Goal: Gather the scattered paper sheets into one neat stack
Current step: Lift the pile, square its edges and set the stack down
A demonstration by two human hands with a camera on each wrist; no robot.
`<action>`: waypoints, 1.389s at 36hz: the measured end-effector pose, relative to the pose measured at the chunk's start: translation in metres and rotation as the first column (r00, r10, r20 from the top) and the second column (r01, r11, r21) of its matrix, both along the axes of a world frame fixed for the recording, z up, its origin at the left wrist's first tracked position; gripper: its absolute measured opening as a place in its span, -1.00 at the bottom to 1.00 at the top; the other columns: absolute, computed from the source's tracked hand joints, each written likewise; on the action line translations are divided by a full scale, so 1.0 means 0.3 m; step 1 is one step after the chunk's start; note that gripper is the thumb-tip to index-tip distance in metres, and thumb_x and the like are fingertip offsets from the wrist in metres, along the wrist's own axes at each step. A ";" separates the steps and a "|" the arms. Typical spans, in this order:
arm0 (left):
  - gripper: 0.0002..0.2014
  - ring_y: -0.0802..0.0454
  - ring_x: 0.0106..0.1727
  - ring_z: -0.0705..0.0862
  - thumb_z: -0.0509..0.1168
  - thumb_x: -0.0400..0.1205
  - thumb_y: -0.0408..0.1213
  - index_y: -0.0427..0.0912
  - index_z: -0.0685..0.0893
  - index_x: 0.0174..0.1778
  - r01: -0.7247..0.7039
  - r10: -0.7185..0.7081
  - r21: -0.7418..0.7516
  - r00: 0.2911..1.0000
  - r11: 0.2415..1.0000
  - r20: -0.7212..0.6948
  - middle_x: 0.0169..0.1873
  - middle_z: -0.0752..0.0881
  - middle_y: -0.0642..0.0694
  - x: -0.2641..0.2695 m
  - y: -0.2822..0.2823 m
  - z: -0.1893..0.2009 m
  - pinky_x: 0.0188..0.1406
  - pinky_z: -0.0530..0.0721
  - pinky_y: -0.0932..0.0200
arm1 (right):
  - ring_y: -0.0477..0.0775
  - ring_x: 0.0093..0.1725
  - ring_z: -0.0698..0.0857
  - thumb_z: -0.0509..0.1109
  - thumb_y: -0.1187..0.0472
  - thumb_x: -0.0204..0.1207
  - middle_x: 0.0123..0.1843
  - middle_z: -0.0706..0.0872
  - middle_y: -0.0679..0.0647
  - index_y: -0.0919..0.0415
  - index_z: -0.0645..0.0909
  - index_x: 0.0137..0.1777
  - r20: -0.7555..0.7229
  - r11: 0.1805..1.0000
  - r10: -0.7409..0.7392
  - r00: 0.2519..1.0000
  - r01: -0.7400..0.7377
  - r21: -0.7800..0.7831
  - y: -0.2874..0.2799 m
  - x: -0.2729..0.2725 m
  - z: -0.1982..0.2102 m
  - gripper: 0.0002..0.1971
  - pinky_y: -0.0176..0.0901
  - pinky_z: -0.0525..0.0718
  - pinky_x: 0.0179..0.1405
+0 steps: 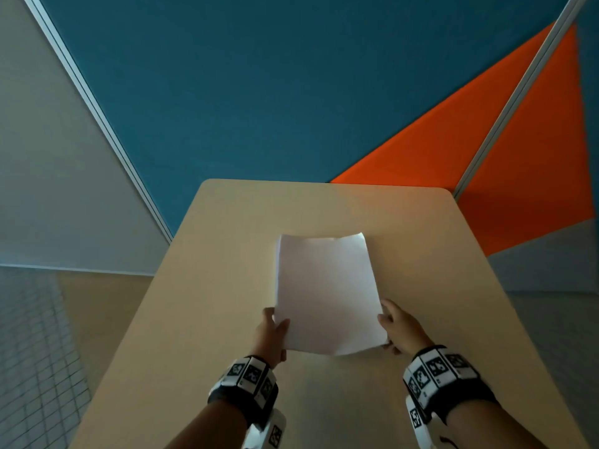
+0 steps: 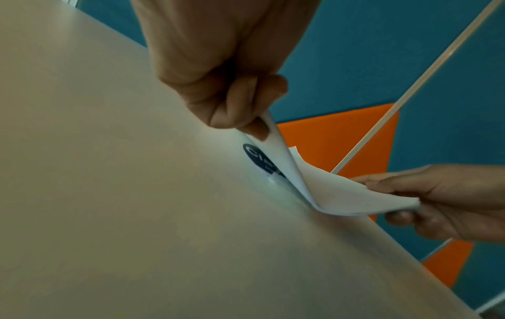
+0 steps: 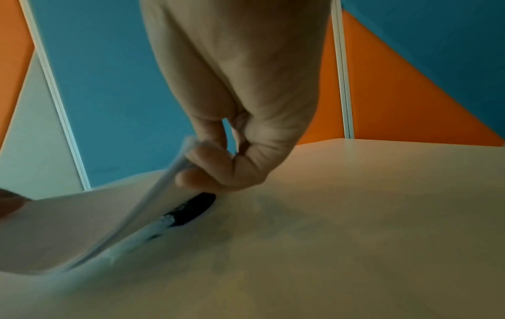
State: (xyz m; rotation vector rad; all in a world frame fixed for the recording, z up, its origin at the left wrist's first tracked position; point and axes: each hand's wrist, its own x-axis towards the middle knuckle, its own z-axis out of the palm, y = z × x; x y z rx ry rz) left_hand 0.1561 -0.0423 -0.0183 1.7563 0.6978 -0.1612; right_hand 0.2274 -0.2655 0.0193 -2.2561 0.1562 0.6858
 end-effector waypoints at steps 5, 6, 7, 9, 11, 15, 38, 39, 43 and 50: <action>-0.38 -0.05 -0.60 0.45 0.06 0.68 -0.30 0.03 -0.10 0.61 0.063 -0.057 0.104 0.996 0.993 -0.061 -0.14 0.56 -0.31 -0.017 0.002 -0.037 -0.80 0.43 0.28 | 0.07 -0.45 0.58 0.03 0.29 0.68 0.49 0.47 0.26 0.06 0.14 0.60 0.030 0.999 0.033 0.999 -0.032 -0.040 -0.003 -0.011 -0.053 -0.51 -0.27 0.52 -0.56; -0.38 -0.12 -0.52 0.53 0.05 0.69 -0.28 0.02 -0.12 0.61 0.072 -0.063 0.118 0.995 0.990 -0.079 -0.07 0.57 -0.33 -0.019 0.001 -0.038 -0.70 0.53 0.19 | 0.07 -0.42 0.56 0.03 0.31 0.68 0.53 0.43 0.25 0.05 0.13 0.61 0.040 0.998 0.039 0.998 -0.037 -0.045 -0.004 -0.013 -0.063 -0.50 -0.28 0.52 -0.55; -0.38 -0.22 -0.37 0.64 0.05 0.69 -0.27 0.01 -0.11 0.61 0.085 -0.073 0.137 0.993 0.987 -0.093 0.03 0.59 -0.38 -0.019 0.000 -0.040 -0.51 0.65 0.04 | 0.08 -0.39 0.55 0.03 0.33 0.68 0.53 0.42 0.25 0.04 0.14 0.60 0.041 0.998 0.037 0.998 -0.035 -0.046 -0.005 -0.016 -0.072 -0.49 -0.28 0.51 -0.54; -0.39 -0.39 0.06 0.68 0.04 0.69 -0.26 -0.02 -0.11 0.61 0.118 -0.097 0.185 0.988 0.976 -0.122 0.22 0.59 -0.47 -0.017 0.002 -0.043 -0.02 0.68 -0.19 | 0.12 -0.32 0.56 0.03 0.34 0.67 0.47 0.47 0.28 0.01 0.15 0.60 0.034 0.999 0.025 0.999 -0.023 -0.044 -0.007 -0.024 -0.086 -0.48 -0.21 0.59 -0.47; -0.39 -0.38 0.19 0.64 0.03 0.70 -0.26 -0.06 -0.11 0.62 0.144 -0.116 0.211 0.983 0.967 -0.140 0.28 0.57 -0.49 -0.013 0.003 -0.043 0.12 0.63 -0.17 | 0.20 -0.21 0.60 0.04 0.36 0.66 0.40 0.52 0.30 -0.02 0.14 0.61 0.034 0.998 0.026 0.999 -0.024 -0.062 -0.008 -0.028 -0.098 -0.46 -0.08 0.70 -0.29; -0.41 -0.35 0.27 0.60 0.03 0.70 -0.26 -0.09 -0.09 0.62 0.169 -0.134 0.232 0.978 0.958 -0.160 0.34 0.54 -0.46 -0.008 0.006 -0.037 0.21 0.60 -0.13 | 0.20 -0.06 0.59 0.07 0.38 0.65 0.45 0.50 0.29 -0.01 0.16 0.61 0.055 0.998 0.008 0.998 -0.005 -0.064 -0.007 -0.031 -0.116 -0.44 -0.18 0.66 -0.28; -0.41 -0.48 0.23 0.62 0.02 0.69 -0.26 -0.08 -0.06 0.62 0.205 -0.152 0.226 0.961 0.952 -0.231 0.28 0.58 -0.53 -0.005 0.025 -0.049 0.17 0.63 -0.20 | -0.01 -0.48 0.48 0.09 0.37 0.65 0.25 0.60 0.22 -0.02 0.18 0.60 0.072 0.999 -0.017 0.997 0.020 -0.041 -0.013 -0.038 -0.150 -0.45 -0.25 0.60 -0.52; -0.41 -0.46 0.20 0.64 0.02 0.70 -0.25 -0.10 -0.09 0.62 0.216 -0.158 0.238 0.958 0.947 -0.241 0.27 0.59 -0.53 -0.006 0.026 -0.050 0.13 0.65 -0.18 | 0.00 -0.50 0.48 0.09 0.36 0.65 0.33 0.59 0.23 -0.02 0.18 0.60 0.073 0.999 -0.020 0.997 0.022 -0.038 -0.013 -0.040 -0.152 -0.46 -0.31 0.54 -0.59; -0.42 -0.15 -0.46 0.61 0.00 0.70 -0.22 -0.13 -0.08 0.61 0.237 -0.184 0.223 0.954 0.946 -0.235 -0.01 0.68 -0.48 -0.028 0.036 -0.038 -0.64 0.60 0.15 | 0.03 -0.59 0.53 0.12 0.24 0.65 0.17 0.69 0.26 0.07 0.16 0.60 0.064 0.998 -0.030 0.997 0.034 -0.050 -0.025 -0.057 -0.147 -0.48 -0.37 0.48 -0.70; -0.52 0.06 -0.68 0.47 0.12 0.67 -0.23 -0.12 0.15 0.49 0.213 -0.172 0.185 0.962 0.959 -0.214 -0.50 0.53 -0.10 -0.109 0.098 -0.037 -0.86 0.48 0.30 | 0.04 -0.63 0.57 0.23 0.19 0.60 -0.11 0.70 0.26 0.22 0.22 0.42 0.067 0.987 -0.156 0.985 0.158 -0.024 -0.076 -0.130 -0.137 -0.57 -0.26 0.49 -0.65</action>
